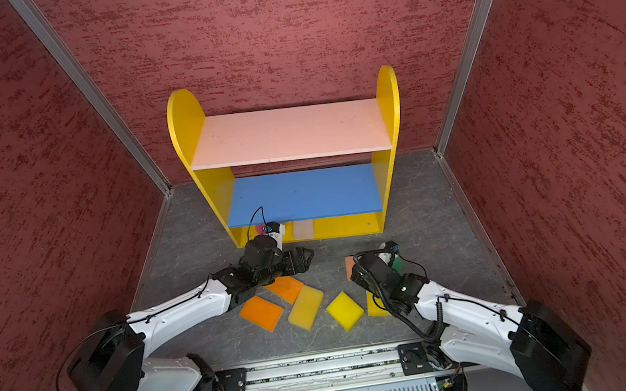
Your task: Place and organize the cleaning sponges onto the shelf
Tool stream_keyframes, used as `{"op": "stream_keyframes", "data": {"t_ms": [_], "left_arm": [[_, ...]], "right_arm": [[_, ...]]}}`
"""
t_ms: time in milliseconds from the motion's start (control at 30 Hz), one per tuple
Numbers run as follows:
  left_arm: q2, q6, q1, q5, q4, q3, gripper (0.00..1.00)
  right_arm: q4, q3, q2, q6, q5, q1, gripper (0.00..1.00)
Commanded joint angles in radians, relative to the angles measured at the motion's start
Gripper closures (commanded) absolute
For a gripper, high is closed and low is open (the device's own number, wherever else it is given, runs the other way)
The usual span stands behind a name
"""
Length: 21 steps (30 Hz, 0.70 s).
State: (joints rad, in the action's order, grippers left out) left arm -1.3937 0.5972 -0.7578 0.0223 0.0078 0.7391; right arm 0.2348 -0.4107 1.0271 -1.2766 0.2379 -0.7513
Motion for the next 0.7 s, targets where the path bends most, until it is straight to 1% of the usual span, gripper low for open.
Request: {"op": "stream_keyframes", "data": {"t_ms": [0,67,167,267,300,400,500,600,667], "left_arm": [[-0.007,0.003,-0.003,0.008,0.015,0.026,0.00],[-0.019,-0.003,-0.003,0.013,0.010,0.032,0.00],[-0.039,0.003,-0.004,0.023,0.022,0.040,0.01],[-0.059,0.009,-0.006,0.039,0.036,0.048,0.00],[-0.066,0.007,-0.007,0.042,0.034,0.055,0.01],[-0.084,0.005,-0.009,0.047,0.029,0.067,0.00],[-0.092,0.006,-0.011,0.057,0.029,0.071,0.01],[-0.093,0.005,-0.013,0.045,0.022,0.073,0.00],[-0.090,0.010,-0.013,0.040,0.021,0.070,0.01]], "right_arm": [[-0.044,0.024,0.000,-0.064,-0.039,0.007,0.39],[-0.045,0.040,-0.020,-0.081,-0.049,0.007,0.40],[-0.023,0.060,-0.047,-0.084,-0.024,0.015,0.40],[-0.021,0.077,-0.056,-0.068,-0.008,0.058,0.40],[-0.035,0.086,-0.054,-0.061,-0.001,0.077,0.42],[-0.102,0.100,-0.031,-0.028,0.006,0.130,0.49],[-0.169,0.078,0.039,0.034,-0.008,0.176,0.63],[-0.249,0.043,0.121,0.105,-0.037,0.187,0.77],[-0.283,0.014,0.168,0.162,-0.055,0.188,0.84]]}}
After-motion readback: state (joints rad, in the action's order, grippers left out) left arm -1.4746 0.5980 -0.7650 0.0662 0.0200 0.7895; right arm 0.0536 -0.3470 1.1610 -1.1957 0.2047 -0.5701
